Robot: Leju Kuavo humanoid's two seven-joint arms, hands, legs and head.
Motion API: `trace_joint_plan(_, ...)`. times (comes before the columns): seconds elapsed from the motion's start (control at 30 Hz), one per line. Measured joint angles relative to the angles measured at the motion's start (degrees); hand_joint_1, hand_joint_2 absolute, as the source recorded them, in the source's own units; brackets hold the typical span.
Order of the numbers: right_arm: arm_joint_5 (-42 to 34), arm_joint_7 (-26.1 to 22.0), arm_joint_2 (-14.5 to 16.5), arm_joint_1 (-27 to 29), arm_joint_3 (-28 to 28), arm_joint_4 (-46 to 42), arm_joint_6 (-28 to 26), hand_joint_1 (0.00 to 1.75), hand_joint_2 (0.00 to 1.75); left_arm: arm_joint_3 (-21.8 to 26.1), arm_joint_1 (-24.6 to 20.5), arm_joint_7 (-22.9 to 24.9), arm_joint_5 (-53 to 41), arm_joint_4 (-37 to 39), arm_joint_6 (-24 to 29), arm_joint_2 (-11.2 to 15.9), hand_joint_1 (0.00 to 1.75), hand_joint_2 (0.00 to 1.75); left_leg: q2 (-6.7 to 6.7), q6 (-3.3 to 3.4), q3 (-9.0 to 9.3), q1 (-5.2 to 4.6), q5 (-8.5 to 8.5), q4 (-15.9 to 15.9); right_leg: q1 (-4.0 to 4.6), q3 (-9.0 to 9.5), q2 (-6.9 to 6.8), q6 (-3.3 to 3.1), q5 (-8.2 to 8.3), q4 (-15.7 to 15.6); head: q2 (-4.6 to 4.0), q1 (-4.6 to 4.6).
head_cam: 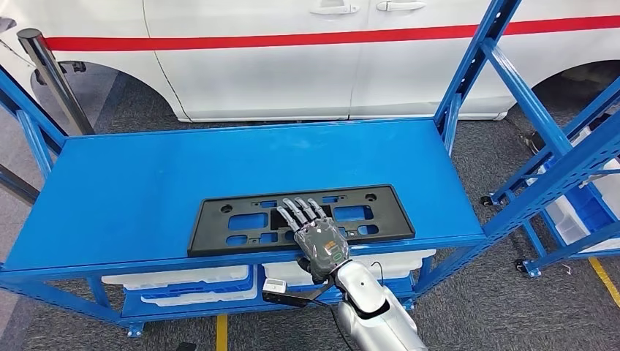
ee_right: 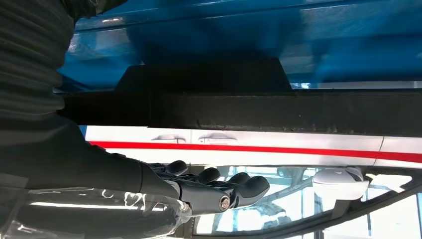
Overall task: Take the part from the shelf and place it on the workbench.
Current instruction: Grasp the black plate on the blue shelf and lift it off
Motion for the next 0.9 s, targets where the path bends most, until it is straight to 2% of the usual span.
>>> trace_joint_plan(0.07, -0.01, 0.00, -0.03, 0.00, 0.03, 0.01, 0.05, 1.03, 1.75, 0.27, 0.00, -0.13, -0.05, 0.00, 0.01, 0.00, 0.00, 0.00, -0.01, 0.01, 0.01, 0.00, 0.01, 0.00, -0.03, 0.01, -0.01, 0.04, 0.02, 0.00, 0.00, -0.01)
trace_joint_plan(0.1, -0.02, 0.03, -0.06, -0.01, 0.04, 0.03, 0.09, 1.30, 1.75, 0.38, 0.00, -0.20, -0.18, 0.00, 0.02, 0.00, 0.00, 0.00, -0.02, 0.01, 0.02, 0.01, 0.02, 0.00, -0.04, 0.02, -0.01, 0.05, 0.03, 0.00, 0.00, -0.01)
trace_joint_plan(0.13, -0.03, 0.06, -0.10, -0.01, 0.06, 0.07, 0.14, 1.39, 1.75, 0.48, 0.00, -0.28, -0.33, 0.00, 0.04, 0.00, 0.00, 0.00, -0.02, 0.00, 0.03, 0.01, 0.02, 0.00, -0.04, 0.04, -0.01, 0.05, 0.03, 0.01, 0.00, -0.01)
trace_joint_plan(0.33, -0.25, 0.22, -0.42, 0.45, 0.49, 0.27, 0.41, 1.41, 1.75, 1.25, -0.02, -0.39, -0.92, 0.00, 0.14, -0.02, 0.00, 0.00, -0.03, -0.09, 0.03, 0.04, 0.07, -0.01, 0.05, 0.02, -0.01, 0.04, 0.02, 0.06, 0.00, -0.01)
trace_joint_plan(0.5, -0.55, 0.47, -0.48, 0.23, 0.63, 0.28, 0.45, 1.58, 1.75, 1.80, -0.04, -0.39, -0.96, 0.00, 0.15, -0.05, 0.00, 0.00, -0.03, -0.16, 0.08, 0.09, 0.11, -0.04, 0.09, -0.01, 0.00, 0.03, -0.01, 0.10, 0.00, -0.01)
trace_joint_plan(0.9, -0.93, 0.81, -0.62, -0.67, 0.66, -0.06, 0.34, 1.64, 1.75, 2.70, -0.05, -0.45, -0.96, 0.00, 0.10, -0.18, 0.00, 0.00, -0.03, -0.20, 0.17, 0.10, 0.13, -0.05, 0.09, 0.04, -0.01, 0.01, -0.07, 0.14, 0.00, -0.01)
